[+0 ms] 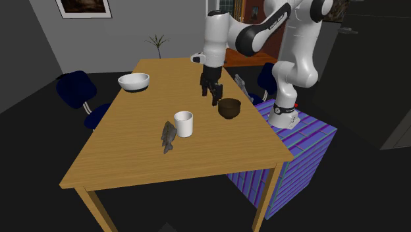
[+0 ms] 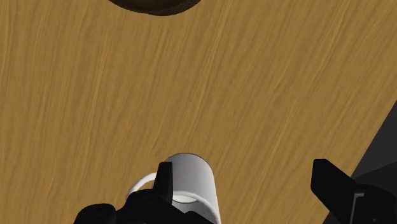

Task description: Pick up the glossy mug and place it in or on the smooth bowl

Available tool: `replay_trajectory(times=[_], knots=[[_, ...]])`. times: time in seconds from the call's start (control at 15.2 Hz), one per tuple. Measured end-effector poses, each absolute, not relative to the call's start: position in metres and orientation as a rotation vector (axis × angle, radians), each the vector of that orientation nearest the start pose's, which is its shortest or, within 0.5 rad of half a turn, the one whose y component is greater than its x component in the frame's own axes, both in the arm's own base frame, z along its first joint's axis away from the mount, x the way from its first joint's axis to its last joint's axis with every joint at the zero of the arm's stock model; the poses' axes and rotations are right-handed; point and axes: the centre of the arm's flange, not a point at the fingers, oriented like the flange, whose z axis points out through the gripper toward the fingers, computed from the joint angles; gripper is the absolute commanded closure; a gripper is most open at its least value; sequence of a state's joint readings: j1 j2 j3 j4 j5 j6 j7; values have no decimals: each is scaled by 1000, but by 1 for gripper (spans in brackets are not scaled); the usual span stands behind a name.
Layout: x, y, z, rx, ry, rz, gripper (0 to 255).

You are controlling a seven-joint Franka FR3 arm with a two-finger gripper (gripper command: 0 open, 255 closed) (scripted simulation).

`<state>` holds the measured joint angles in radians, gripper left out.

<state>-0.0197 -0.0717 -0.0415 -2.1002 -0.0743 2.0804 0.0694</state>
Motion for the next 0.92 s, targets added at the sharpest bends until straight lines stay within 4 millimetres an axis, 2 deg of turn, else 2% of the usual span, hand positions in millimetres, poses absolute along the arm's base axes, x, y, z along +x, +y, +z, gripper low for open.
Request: replay_trajectory(times=[0.53,0.73,0.92], knots=[[618,-53,402,-3190,151,-91,0],[633,-57,385,-3189,150,-91,0],[636,-59,370,-3189,149,-92,0]])
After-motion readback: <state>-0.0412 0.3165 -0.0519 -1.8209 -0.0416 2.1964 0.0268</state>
